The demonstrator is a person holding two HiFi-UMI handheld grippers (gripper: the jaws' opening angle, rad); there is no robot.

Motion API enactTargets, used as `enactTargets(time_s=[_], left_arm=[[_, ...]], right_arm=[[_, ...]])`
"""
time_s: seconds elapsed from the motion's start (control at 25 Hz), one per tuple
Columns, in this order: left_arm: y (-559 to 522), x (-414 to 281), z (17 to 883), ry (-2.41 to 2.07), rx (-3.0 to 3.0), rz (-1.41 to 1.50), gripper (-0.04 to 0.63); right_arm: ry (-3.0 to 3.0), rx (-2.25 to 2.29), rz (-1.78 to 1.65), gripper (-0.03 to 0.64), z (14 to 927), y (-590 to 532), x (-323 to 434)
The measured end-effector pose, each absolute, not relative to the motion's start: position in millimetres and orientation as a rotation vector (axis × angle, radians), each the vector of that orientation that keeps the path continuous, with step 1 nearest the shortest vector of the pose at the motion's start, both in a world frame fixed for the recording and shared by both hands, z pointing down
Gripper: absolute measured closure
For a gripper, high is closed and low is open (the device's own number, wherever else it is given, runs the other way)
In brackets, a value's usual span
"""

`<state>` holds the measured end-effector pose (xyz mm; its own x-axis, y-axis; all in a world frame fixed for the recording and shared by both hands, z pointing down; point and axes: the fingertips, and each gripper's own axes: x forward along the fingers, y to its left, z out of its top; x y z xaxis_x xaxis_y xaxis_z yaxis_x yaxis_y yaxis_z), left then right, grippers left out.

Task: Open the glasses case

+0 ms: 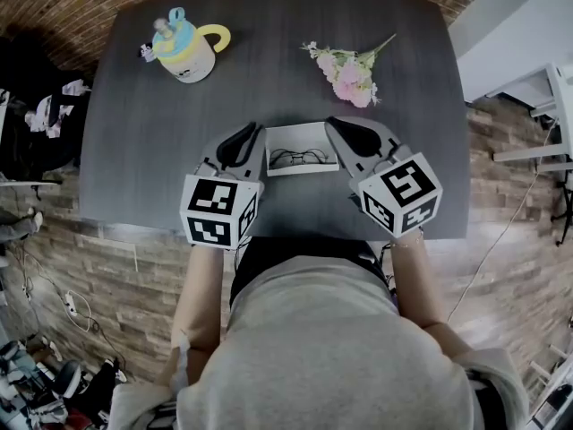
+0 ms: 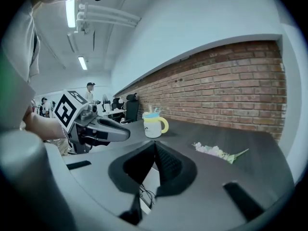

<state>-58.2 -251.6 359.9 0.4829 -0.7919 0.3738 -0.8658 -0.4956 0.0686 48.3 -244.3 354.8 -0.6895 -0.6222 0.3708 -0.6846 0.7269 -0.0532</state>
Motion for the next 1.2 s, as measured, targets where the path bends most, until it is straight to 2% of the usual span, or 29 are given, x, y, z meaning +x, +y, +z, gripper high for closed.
enactTargets(time_s=[0.16, 0.72, 1.2], left_arm=[[-243, -54, 352, -1.435, 2.483, 0.352, 0.557], [-202, -25, 368, -1.371, 2.478, 0.401, 0.563], [-182, -11, 387, -1.312, 2.394, 0.410, 0.563]], right_arm=[[-2.665, 0.975, 0.270, 0.611, 345, -231, 47], [-2.663, 1.084, 0.447, 0.610, 353, -207, 52], [-2.654, 0.987, 0.471, 0.610, 360, -178, 38]])
